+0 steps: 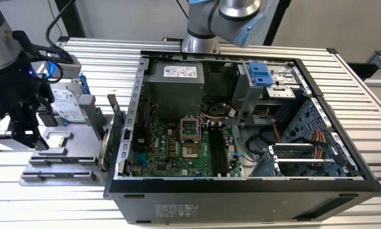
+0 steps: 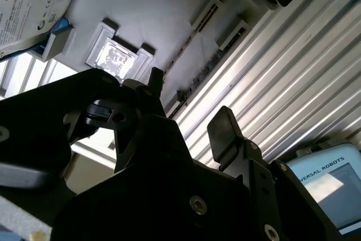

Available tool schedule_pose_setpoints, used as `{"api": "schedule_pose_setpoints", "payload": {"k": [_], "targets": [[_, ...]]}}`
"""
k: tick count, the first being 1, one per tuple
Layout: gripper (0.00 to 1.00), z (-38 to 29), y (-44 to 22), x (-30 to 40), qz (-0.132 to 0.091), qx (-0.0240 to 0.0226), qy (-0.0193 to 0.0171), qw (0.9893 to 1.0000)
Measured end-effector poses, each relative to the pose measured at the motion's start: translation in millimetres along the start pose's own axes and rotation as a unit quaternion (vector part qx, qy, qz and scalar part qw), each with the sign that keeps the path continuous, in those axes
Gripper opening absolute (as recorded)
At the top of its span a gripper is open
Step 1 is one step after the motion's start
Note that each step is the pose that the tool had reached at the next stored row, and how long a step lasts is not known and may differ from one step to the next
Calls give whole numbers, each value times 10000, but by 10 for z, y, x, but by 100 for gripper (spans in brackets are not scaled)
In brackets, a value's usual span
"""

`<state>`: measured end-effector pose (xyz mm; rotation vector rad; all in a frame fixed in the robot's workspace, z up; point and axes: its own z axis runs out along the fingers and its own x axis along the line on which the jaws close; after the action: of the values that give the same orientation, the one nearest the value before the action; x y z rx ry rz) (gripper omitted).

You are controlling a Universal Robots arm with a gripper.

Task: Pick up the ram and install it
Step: 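Pick up the ram and move it above insertion slot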

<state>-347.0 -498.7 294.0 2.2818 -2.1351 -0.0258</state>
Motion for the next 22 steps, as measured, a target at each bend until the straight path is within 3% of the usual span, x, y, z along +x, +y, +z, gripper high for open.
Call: {"api": "schedule_pose_setpoints", "payload": {"k": [22], "targets": [[100, 187, -4, 16, -1, -1, 1, 10000]]}}
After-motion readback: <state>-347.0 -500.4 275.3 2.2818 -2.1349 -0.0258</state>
